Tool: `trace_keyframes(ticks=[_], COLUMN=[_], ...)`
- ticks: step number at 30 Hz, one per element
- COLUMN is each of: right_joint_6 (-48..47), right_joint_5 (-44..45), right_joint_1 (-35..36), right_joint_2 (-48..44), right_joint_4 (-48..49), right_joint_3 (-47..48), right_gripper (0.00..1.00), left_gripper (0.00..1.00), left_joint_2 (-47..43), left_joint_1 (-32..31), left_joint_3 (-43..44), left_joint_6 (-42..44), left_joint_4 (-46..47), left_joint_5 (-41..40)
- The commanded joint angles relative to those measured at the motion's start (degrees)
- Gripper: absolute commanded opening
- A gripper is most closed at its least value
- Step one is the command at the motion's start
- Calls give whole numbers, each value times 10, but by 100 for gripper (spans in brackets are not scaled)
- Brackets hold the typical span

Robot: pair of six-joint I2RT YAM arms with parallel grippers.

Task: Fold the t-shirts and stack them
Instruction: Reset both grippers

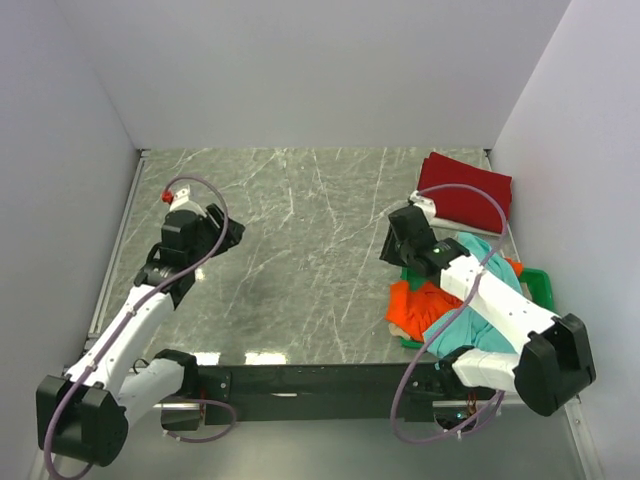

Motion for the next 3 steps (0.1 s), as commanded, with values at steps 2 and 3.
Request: trace_keyframes(ticks=[2,3], right_joint_6=[45,52], right_joint_5=[60,61], right_joint_1=[2,2], right_joint_2=[-19,-18], right_joint_4=[-39,-45], right_joint_3=[-8,-8], right_gripper=[43,43], left_gripper=[62,63], left_joint_2=[-24,-25], left_joint_1=[-3,-3], left_joint_3=[-3,-3], left_joint_6=[9,8], left_joint_4=[3,1], left_joint_5=[-13,-13])
